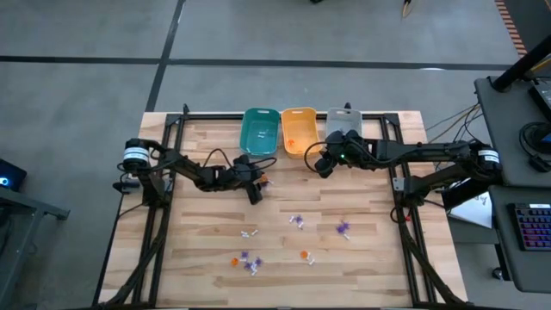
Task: Sort Halloween decoration
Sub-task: Put the orange pumpkin toy into the yellow bin
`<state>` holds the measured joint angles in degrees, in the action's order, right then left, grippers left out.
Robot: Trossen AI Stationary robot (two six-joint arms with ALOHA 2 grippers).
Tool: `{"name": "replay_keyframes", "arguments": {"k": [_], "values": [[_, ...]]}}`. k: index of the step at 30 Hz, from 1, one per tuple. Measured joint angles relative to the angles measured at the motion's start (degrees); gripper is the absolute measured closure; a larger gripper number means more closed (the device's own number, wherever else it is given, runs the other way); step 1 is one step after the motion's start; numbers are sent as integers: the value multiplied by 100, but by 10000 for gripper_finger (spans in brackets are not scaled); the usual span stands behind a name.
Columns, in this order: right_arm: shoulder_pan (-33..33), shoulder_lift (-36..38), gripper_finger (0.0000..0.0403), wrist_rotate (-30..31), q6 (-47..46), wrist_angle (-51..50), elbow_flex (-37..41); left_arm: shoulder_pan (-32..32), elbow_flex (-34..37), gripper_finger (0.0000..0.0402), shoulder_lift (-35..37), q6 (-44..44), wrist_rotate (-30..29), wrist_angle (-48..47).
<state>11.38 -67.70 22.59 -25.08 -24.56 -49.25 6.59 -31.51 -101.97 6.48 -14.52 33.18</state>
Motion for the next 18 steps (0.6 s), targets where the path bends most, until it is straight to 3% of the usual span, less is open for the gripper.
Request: {"name": "replay_keyframes", "arguments": {"k": [18], "values": [[0,0,282,2,-2,0,0,0,14,335,11,24,135,6]]}}
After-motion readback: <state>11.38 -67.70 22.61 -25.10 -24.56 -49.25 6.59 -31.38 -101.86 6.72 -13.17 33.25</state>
